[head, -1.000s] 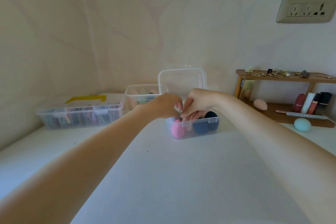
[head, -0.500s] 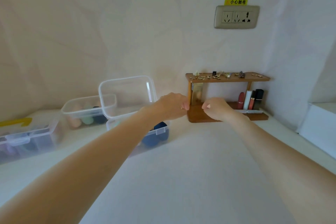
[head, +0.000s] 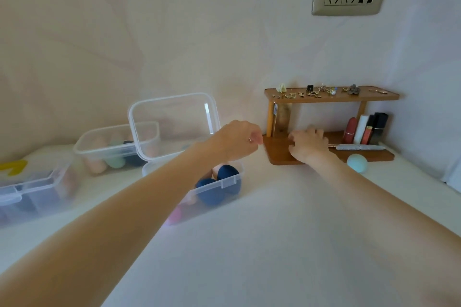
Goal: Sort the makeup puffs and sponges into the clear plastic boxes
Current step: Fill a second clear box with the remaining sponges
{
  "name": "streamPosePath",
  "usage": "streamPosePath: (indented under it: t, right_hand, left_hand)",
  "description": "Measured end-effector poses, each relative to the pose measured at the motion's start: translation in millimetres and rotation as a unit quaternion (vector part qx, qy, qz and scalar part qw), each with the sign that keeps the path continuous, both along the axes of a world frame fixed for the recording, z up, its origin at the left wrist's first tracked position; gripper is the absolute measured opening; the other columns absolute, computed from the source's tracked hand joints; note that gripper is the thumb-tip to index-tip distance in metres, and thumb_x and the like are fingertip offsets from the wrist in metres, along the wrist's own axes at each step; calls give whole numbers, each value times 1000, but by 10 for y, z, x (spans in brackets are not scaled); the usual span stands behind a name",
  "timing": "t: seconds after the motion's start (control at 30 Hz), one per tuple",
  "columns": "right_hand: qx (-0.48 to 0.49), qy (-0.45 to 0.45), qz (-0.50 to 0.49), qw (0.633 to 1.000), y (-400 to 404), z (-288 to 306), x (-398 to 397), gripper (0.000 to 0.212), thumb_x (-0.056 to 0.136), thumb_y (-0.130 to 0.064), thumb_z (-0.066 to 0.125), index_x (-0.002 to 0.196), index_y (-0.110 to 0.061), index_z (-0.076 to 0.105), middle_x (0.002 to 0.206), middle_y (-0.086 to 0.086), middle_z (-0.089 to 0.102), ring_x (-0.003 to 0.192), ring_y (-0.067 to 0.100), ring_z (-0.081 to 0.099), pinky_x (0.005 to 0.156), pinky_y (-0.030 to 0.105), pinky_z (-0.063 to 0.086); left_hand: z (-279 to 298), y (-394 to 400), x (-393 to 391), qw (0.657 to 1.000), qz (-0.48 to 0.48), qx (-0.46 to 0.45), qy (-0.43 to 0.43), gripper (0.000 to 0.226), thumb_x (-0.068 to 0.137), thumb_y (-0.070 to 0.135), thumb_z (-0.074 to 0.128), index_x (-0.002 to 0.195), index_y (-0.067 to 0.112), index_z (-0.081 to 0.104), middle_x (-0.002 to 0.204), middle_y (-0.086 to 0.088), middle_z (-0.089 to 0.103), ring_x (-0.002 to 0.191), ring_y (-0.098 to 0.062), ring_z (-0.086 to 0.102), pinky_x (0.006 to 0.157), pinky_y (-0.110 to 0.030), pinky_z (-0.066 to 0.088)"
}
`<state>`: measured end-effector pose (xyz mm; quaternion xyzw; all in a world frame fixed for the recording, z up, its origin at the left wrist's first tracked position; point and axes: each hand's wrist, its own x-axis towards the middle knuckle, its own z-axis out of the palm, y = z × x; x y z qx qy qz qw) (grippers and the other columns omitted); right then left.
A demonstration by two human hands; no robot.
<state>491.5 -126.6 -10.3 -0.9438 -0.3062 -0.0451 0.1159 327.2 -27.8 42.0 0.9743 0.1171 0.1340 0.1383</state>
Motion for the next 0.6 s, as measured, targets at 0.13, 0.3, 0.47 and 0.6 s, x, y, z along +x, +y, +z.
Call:
streamPosePath:
  t: [0.13, 0.3, 0.47, 0.6]
  right_hand:
    - [161, 16, 119, 980, -6, 326, -299, 25, 89, -18, 54, 114, -14, 52, 106, 7, 58, 103, 30, 54, 80, 34, 44]
    - [327, 207, 261, 884, 52, 841, -1014, 27, 86, -24, 65, 109, -15, 54, 76, -3, 55, 65, 11, 51, 58, 22, 42]
    - [264, 467, 384, 752, 130, 1009, -1498, 15, 92, -23, 56, 97, -8, 53, 69, 8, 62, 62, 18, 61, 60, 26, 53]
    - [137, 559, 378, 725, 220, 892, -1649, 32, 94, -35, 49, 101, -7, 62, 83, 13, 70, 79, 27, 69, 76, 33, 57]
  left_hand:
    - [81, -54, -186, 998, -3, -16, -58, 26, 89, 4, 45, 103, 9, 67, 108, -6, 69, 98, -21, 62, 86, -22, 44]
    - [155, 41, -711, 994, 38, -52, -88, 21, 87, 4, 49, 94, 11, 68, 91, -2, 69, 83, -17, 63, 71, -12, 44]
    - [135, 207, -1275, 995, 77, -42, 40, 16, 85, 10, 57, 94, 10, 69, 82, 5, 62, 80, -11, 58, 72, -8, 42]
    - [47, 258, -1472, 991, 91, -33, 93, 18, 86, 19, 57, 97, 13, 69, 89, 5, 63, 79, -7, 56, 72, -14, 42]
